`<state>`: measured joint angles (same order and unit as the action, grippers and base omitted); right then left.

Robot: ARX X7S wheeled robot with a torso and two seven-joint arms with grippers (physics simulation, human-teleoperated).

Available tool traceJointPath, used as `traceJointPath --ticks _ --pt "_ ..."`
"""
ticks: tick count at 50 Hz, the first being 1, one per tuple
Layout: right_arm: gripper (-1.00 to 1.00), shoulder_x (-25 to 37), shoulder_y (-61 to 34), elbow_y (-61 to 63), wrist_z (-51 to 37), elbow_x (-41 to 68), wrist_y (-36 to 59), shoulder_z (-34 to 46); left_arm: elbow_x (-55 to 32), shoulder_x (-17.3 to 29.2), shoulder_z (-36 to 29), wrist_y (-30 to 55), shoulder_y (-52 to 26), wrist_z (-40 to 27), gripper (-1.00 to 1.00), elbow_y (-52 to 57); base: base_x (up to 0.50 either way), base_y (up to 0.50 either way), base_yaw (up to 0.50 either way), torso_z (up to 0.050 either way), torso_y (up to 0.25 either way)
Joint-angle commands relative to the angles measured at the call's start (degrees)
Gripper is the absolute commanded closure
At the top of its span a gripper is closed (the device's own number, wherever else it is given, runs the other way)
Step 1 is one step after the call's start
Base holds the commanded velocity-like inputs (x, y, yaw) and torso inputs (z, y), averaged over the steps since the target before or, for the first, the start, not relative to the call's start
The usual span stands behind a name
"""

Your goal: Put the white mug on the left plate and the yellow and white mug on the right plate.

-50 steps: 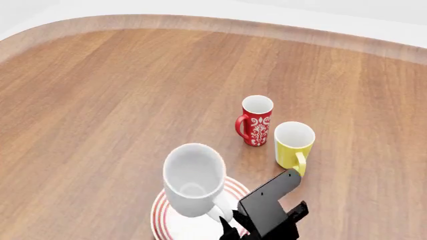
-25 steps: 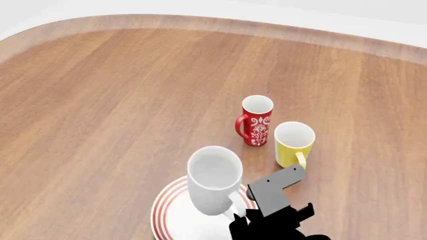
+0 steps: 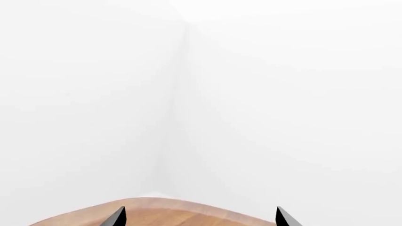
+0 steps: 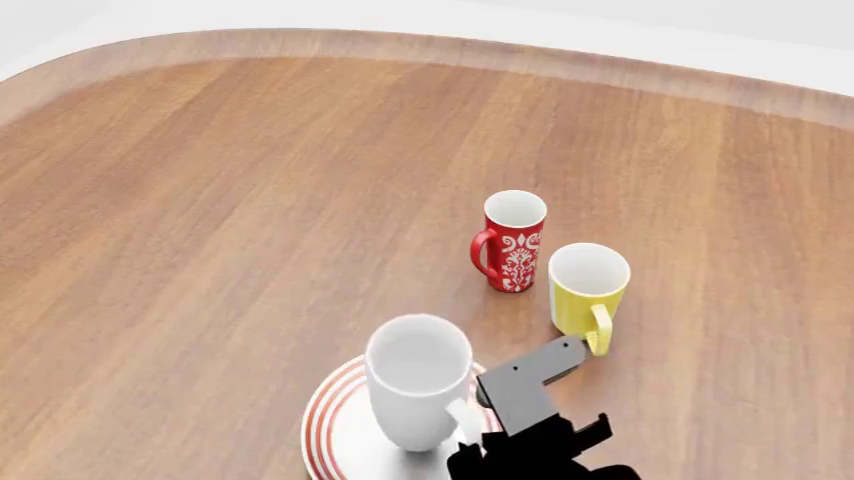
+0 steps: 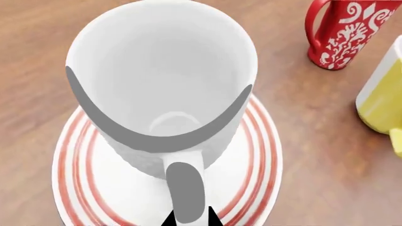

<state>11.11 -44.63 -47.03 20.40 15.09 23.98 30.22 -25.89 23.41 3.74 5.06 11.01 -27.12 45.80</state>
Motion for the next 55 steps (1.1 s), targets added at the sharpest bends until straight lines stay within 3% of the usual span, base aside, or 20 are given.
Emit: traceJointPath --ticks 1,2,3,10,14,17,23,29,38,42,55 --pt "1.0 -1.44 -1.78 -4.91 0.14 -0.91 -2.66 0.55 -0.18 0.25 0.06 -0.03 0.07 -0.28 -1.0 0.36 0.0 0.0 0.0 0.0 0.0" --pt "1.0 -1.4 -1.66 -4.57 -0.28 -1.03 -2.45 0.61 -0.23 0.28 0.03 -0.01 0.06 -0.27 -1.0 0.38 0.0 0.0 0.0 0.0 0.0" --pt "-1.0 -1.42 -1.64 -4.47 -1.52 -1.48 -2.33 0.68 -0.27 0.32 0.09 0.03 0.04 -0.34 -1.0 0.39 0.0 0.0 0.0 0.0 0.0" --pt "-1.0 2.8 3.92 10.53 -3.38 0.73 3.94 -0.58 -0.68 0.53 0.45 -0.08 0.2 -0.5 -1.0 0.56 0.0 0.0 0.0 0.0 0.0" --pt "-1.0 7.7 11.22 26.43 -6.3 3.41 9.75 -2.7 -0.95 0.59 0.76 -0.23 0.3 -0.62 -1.0 0.53 0.0 0.0 0.0 0.0 0.0" --pt "-1.0 12.64 19.49 42.42 -9.35 6.52 13.71 -5.54 -0.71 0.54 0.5 -0.19 0.27 -0.73 -1.0 0.59 0.0 0.0 0.0 0.0 0.0" --pt "-1.0 19.47 31.75 63.14 -14.47 11.08 15.89 -12.26 -0.75 0.65 0.16 0.17 -0.25 -0.89 -1.0 0.47 0.0 0.0 0.0 0.0 0.0" --pt "-1.0 22.57 35.64 78.18 -18.98 14.51 15.93 -19.84 -0.67 0.79 -0.54 0.76 -1.16 -0.97 -1.0 0.31 0.0 0.0 0.0 0.0 0.0" --pt "-1.0 20.29 30.97 79.18 -22.54 13.79 14.12 -23.03 -1.58 1.17 0.0 0.87 -1.85 -1.14 -1.0 0.13 0.0 0.0 0.0 0.0 0.0" --pt "-1.0 17.46 27.43 74.74 -26.26 14.09 15.33 -25.84 -1.6 1.19 -0.03 0.81 -1.83 -1.24 -1.0 0.27 0.0 0.0 0.0 0.0 0.0" --pt "-1.0 12.1 15.99 58.77 -31.03 10.91 18.01 -24.38 -1.55 1.28 -0.29 0.59 -1.18 -1.54 -1.0 1.28 0.0 0.0 0.0 0.0 0.0"
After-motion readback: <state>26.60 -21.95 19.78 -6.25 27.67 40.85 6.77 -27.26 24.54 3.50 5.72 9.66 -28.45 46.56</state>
